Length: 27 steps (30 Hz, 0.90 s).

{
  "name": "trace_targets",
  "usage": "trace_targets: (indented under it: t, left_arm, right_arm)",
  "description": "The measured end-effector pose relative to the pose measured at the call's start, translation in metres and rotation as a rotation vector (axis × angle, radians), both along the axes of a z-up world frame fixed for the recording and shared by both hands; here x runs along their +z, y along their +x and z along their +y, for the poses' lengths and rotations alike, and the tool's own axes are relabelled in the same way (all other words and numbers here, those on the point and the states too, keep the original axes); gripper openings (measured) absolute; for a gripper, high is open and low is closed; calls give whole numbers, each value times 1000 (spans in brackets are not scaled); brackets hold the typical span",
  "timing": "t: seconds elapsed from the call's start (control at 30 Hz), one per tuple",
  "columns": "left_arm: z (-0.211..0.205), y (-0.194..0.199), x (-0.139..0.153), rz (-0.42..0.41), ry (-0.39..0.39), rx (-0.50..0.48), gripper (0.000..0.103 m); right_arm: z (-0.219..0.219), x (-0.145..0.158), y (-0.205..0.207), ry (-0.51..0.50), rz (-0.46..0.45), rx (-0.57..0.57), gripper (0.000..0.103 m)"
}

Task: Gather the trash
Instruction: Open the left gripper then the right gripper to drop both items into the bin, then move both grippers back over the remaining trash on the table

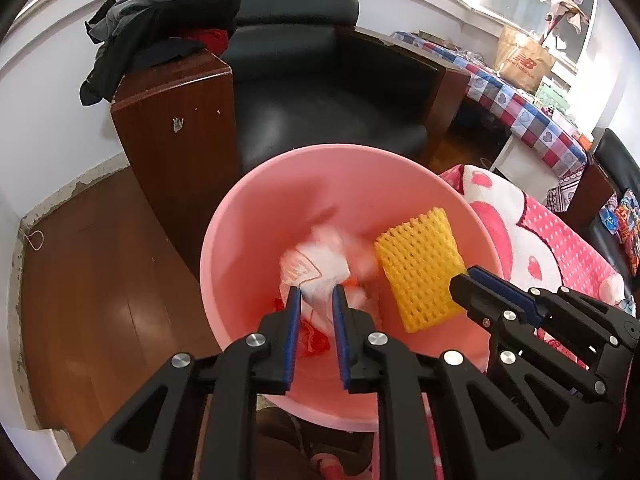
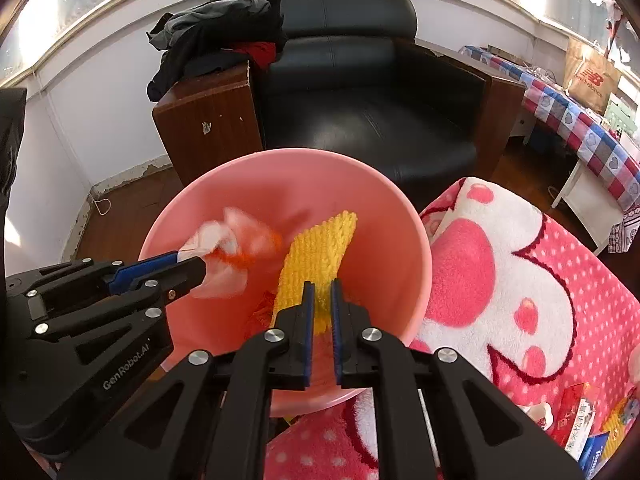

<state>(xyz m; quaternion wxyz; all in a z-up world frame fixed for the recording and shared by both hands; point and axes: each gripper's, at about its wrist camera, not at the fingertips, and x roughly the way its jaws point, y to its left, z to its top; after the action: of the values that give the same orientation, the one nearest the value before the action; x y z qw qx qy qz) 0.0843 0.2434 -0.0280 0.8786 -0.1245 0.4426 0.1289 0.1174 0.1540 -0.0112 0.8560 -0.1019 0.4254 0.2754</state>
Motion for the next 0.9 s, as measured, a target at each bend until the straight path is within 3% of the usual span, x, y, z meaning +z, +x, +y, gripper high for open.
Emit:
trace_targets:
  t: [0.07, 0.17, 0.23, 0.3, 0.9]
  left_arm:
    - [-1, 0, 2, -8, 0, -2, 18]
    - [-4, -2, 6, -25, 12, -6, 30]
    - [-6, -4, 10, -38, 22, -9, 36]
    - [-6, -7, 15, -55, 23, -11, 36]
    - [-31, -47, 62, -157, 22, -21, 40]
  right_arm:
    - [-1, -1, 1, 2, 7, -2, 9]
    - [-4, 0, 3, 16, 13, -10, 10]
    - [-6, 1, 3, 22, 15, -11, 15]
    - [-8, 4, 2, 35, 12, -12, 28]
    - [-51, 53, -35, 137, -63, -16, 29]
